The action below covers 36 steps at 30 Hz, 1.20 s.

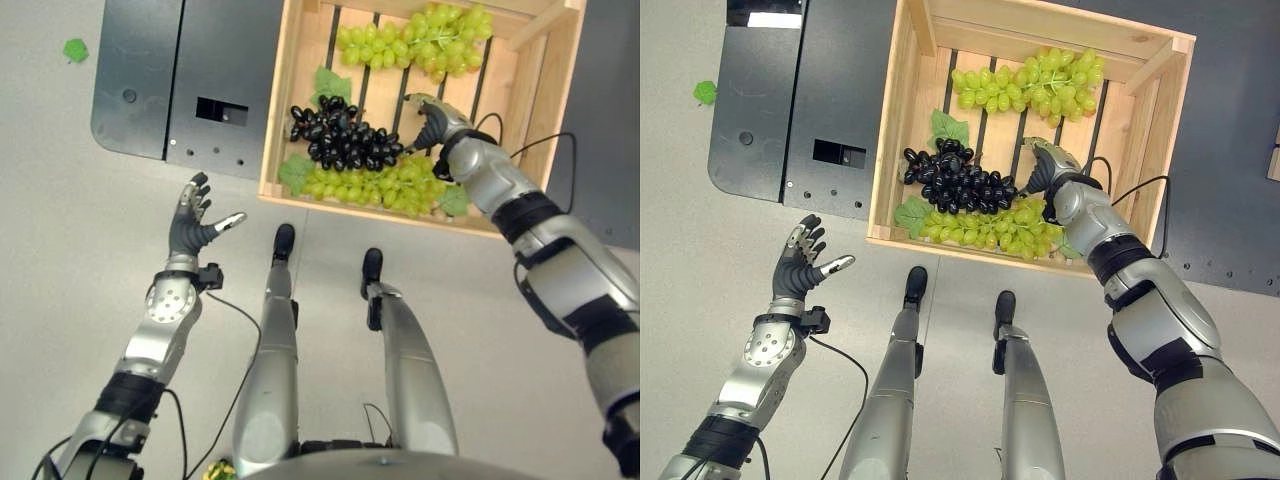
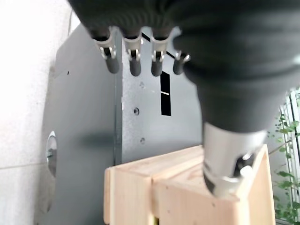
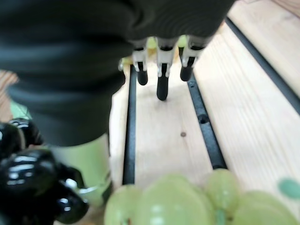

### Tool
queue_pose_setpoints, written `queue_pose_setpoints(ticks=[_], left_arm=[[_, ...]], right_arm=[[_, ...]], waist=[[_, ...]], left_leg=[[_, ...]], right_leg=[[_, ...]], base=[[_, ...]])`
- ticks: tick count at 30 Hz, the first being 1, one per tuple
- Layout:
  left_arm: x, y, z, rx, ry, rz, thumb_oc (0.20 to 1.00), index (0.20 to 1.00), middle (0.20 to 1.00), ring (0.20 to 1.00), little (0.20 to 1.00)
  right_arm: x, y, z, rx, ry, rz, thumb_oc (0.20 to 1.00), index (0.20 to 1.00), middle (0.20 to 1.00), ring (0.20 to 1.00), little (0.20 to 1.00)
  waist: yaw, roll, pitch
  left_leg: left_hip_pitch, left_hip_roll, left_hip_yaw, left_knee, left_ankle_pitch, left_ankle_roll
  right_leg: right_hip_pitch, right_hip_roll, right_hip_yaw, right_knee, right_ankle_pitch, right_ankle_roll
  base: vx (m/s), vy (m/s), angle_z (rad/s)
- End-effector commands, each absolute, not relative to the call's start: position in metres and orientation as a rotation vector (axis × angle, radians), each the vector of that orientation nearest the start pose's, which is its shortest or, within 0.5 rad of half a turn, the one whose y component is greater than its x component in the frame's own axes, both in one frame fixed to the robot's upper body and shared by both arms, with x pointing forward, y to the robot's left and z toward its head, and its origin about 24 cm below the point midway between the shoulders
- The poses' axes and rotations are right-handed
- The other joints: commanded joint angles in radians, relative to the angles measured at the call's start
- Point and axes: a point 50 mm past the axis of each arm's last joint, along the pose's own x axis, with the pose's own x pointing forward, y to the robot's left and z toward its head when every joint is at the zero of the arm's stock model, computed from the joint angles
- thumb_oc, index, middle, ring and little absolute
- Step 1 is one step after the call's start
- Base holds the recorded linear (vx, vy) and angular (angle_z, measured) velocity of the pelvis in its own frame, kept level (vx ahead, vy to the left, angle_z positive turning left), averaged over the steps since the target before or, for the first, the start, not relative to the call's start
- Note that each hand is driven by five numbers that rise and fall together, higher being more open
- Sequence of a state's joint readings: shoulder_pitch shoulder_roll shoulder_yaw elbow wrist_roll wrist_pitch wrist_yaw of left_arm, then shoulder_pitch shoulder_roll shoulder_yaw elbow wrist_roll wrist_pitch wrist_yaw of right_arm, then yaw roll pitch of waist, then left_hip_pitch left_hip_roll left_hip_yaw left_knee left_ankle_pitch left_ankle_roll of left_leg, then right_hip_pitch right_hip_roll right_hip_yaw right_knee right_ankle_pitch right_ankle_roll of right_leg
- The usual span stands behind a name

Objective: Pick up the fruits from the basket on one side to the basket on the other side

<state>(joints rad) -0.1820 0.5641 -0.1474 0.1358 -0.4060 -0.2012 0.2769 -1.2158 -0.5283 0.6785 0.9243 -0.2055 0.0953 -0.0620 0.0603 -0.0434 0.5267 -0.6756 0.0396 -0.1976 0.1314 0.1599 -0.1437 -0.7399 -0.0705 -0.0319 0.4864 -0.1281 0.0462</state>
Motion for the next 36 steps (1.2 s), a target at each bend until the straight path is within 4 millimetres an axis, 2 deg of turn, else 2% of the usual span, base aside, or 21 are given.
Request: queue_pose_setpoints(ticks=[1, 3, 8, 9, 10, 18, 23, 26, 27, 28, 29, 30, 36], left_arm=[[0.286, 0.225, 0.115, 0.120, -0.310, 0.148, 1.000, 1.000, 1.000, 1.000, 1.000], [0.286, 0.224, 0.115, 0.118, -0.309, 0.149, 1.000, 1.000, 1.000, 1.000, 1.000], [0.287, 0.223, 0.115, 0.133, -0.310, 0.145, 1.000, 1.000, 1.000, 1.000, 1.000], [0.287, 0.223, 0.115, 0.133, -0.310, 0.145, 1.000, 1.000, 1.000, 1.000, 1.000], [0.287, 0.225, 0.115, 0.139, -0.310, 0.147, 1.000, 1.000, 1.000, 1.000, 1.000], [0.287, 0.226, 0.118, 0.144, -0.323, 0.136, 1.000, 1.000, 1.000, 1.000, 1.000], [0.283, 0.229, 0.119, 0.166, -0.329, 0.125, 1.000, 1.000, 1.000, 1.000, 1.000], [0.281, 0.234, 0.121, 0.182, -0.336, 0.129, 1.000, 1.000, 1.000, 1.000, 1.000], [0.281, 0.234, 0.121, 0.182, -0.336, 0.128, 1.000, 1.000, 1.000, 1.000, 1.000], [0.279, 0.236, 0.123, 0.191, -0.343, 0.131, 1.000, 1.000, 1.000, 1.000, 1.000], [0.280, 0.236, 0.123, 0.191, -0.343, 0.131, 1.000, 1.000, 1.000, 1.000, 1.000], [0.278, 0.238, 0.124, 0.201, -0.347, 0.131, 1.000, 1.000, 1.000, 1.000, 1.000], [0.274, 0.242, 0.125, 0.228, -0.352, 0.129, 1.000, 1.000, 1.000, 1.000, 1.000]], right_arm=[[0.423, -0.142, 0.211, -1.203, -0.136, 0.091, 1.000, 1.000, 1.000, 1.000, 1.000], [0.423, -0.139, 0.209, -1.207, -0.137, 0.102, 1.000, 1.000, 1.000, 1.000, 1.000], [0.415, -0.103, 0.202, -1.284, -0.214, 0.252, 1.000, 1.000, 1.000, 1.000, 1.000], [0.415, -0.103, 0.202, -1.285, -0.214, 0.253, 1.000, 1.000, 1.000, 1.000, 1.000], [0.410, -0.091, 0.201, -1.315, -0.239, 0.321, 1.000, 1.000, 1.000, 1.000, 1.000], [0.399, -0.074, 0.199, -1.329, -0.280, 0.462, 1.000, 1.000, 1.000, 1.000, 1.000], [0.387, -0.082, 0.221, -1.326, -0.364, 0.508, 1.000, 1.000, 1.000, 1.000, 1.000], [0.379, -0.096, 0.239, -1.326, -0.406, 0.506, 1.000, 1.000, 1.000, 1.000, 1.000], [0.379, -0.096, 0.239, -1.326, -0.406, 0.506, 1.000, 1.000, 1.000, 1.000, 1.000], [0.373, -0.107, 0.250, -1.342, -0.424, 0.503, 1.000, 1.000, 1.000, 1.000, 1.000], [0.373, -0.108, 0.250, -1.342, -0.424, 0.503, 1.000, 1.000, 1.000, 1.000, 1.000], [0.369, -0.117, 0.258, -1.350, -0.440, 0.485, 1.000, 1.000, 1.000, 1.000, 1.000], [0.358, -0.127, 0.267, -1.381, -0.454, 0.505, 1.000, 1.000, 1.000, 1.000, 1.000]], waist=[[0.004, -0.010, -0.007], [0.004, -0.010, -0.007], [0.006, -0.015, -0.007], [0.006, -0.014, -0.007], [0.006, -0.017, -0.007], [0.006, -0.029, -0.007], [-0.001, -0.052, -0.007], [-0.007, -0.067, -0.007], [-0.006, -0.067, -0.007], [-0.010, -0.076, -0.007], [-0.010, -0.076, -0.007], [-0.013, -0.083, -0.007], [-0.016, -0.090, -0.007]], left_leg=[[0.023, -0.051, 0.023, 0.056, -0.082, 0.071], [0.024, -0.050, 0.022, 0.056, -0.083, 0.071], [0.025, -0.049, 0.022, 0.052, -0.082, 0.070], [0.025, -0.049, 0.022, 0.052, -0.082, 0.070], [0.025, -0.048, 0.023, 0.052, -0.082, 0.070], [0.027, -0.045, 0.018, 0.050, -0.079, 0.066], [0.041, -0.042, 0.019, 0.049, -0.086, 0.061], [0.032, -0.040, 0.019, 0.049, -0.078, 0.059], [0.032, -0.040, 0.019, 0.049, -0.078, 0.059], [0.033, -0.039, 0.021, 0.050, -0.079, 0.058], [0.033, -0.039, 0.021, 0.050, -0.079, 0.058], [0.033, -0.038, 0.021, 0.051, -0.079, 0.058], [0.034, -0.037, 0.023, 0.054, -0.081, 0.059]], right_leg=[[0.026, -0.016, 0.021, -0.152, 0.137, 0.058], [0.026, -0.016, 0.021, -0.151, 0.137, 0.058], [0.024, -0.017, 0.021, -0.154, 0.140, 0.058], [0.024, -0.017, 0.021, -0.154, 0.139, 0.058], [0.025, -0.018, 0.020, -0.155, 0.139, 0.058], [0.028, -0.022, 0.014, -0.153, 0.137, 0.058], [0.041, -0.023, 0.010, -0.153, 0.130, 0.061], [0.035, -0.025, 0.009, -0.160, 0.142, 0.064], [0.035, -0.025, 0.009, -0.160, 0.142, 0.064], [0.037, -0.026, 0.008, -0.162, 0.143, 0.066], [0.037, -0.026, 0.008, -0.163, 0.143, 0.066], [0.039, -0.027, 0.007, -0.164, 0.144, 0.067], [0.043, -0.027, 0.005, -0.164, 0.144, 0.068]], base=[[0.00, 0.000, 0.00], [0.00, 0.000, 0.00], [0.00, 0.000, -0.01], [0.00, -0.001, -0.04], [0.01, -0.005, -0.03], [0.00, 0.000, 0.00], [0.00, 0.000, 0.00], [0.00, -0.001, 0.01], [0.00, -0.005, 0.07], [0.00, 0.001, 0.05], [0.01, 0.000, 0.05], [0.00, 0.000, 0.00], [0.00, 0.000, 0.01]])
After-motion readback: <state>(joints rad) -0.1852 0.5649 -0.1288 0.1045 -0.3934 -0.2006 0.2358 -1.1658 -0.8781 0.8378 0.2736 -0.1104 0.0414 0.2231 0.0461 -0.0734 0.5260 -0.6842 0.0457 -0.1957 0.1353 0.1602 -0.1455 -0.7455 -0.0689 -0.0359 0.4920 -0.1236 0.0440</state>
